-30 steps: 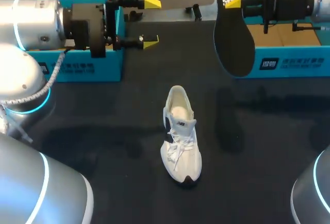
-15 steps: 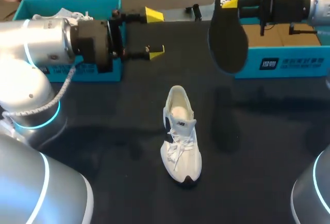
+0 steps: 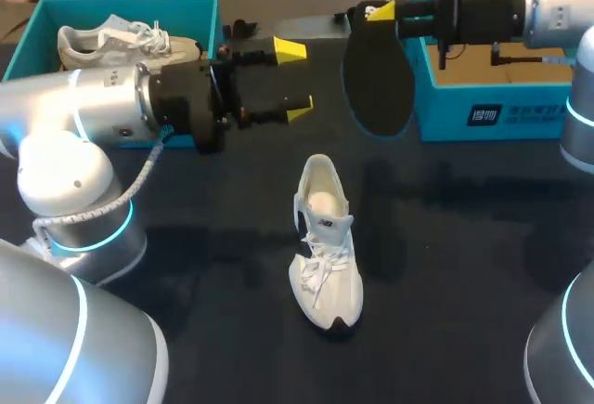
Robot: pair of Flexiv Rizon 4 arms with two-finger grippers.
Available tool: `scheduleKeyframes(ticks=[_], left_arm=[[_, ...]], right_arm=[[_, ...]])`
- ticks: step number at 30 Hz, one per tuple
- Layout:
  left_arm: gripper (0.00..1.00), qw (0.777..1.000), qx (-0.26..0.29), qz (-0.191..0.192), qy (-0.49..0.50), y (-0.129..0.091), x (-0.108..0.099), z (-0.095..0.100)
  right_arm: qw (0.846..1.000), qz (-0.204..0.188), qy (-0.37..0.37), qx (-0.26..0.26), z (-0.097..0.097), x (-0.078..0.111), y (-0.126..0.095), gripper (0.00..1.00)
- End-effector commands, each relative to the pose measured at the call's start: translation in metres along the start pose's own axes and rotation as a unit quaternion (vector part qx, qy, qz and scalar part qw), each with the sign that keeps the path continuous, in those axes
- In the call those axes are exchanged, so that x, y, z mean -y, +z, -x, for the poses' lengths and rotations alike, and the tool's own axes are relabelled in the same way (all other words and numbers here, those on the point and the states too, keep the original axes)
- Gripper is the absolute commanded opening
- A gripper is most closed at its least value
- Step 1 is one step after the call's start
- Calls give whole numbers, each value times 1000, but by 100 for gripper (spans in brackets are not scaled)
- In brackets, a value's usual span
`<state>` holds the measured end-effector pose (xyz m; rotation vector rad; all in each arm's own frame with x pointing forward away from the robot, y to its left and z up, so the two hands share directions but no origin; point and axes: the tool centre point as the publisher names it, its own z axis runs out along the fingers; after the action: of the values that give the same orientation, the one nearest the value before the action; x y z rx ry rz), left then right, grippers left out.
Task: Take the shoe out of the shoebox, open the shoe tongue, remove and reinsert the insole, then place the shoe into the shoebox
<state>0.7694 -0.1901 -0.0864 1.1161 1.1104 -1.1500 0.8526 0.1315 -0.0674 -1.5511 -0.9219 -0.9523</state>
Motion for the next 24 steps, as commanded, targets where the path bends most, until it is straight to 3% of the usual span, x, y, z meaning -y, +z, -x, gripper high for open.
scheduleKeyframes(ticks=[1,17,18,21,23,24], left_arm=[[100,1000,7,-4,2,12,-3,-1],[98,1000,17,-26,5,42,-4,-4],[95,999,17,-26,5,43,-5,-5],[69,1000,16,-26,6,45,-7,-7],[66,1000,16,-22,4,46,-10,-10],[58,1000,16,-18,3,46,-11,-11]], right_arm=[[1000,-5,1,-1,0,-4,14,0],[998,-47,31,18,13,0,53,0],[998,-47,31,18,13,0,53,0],[998,-48,30,18,11,0,55,0],[998,-48,29,18,11,0,56,0],[998,-48,29,18,12,1,57,0]])
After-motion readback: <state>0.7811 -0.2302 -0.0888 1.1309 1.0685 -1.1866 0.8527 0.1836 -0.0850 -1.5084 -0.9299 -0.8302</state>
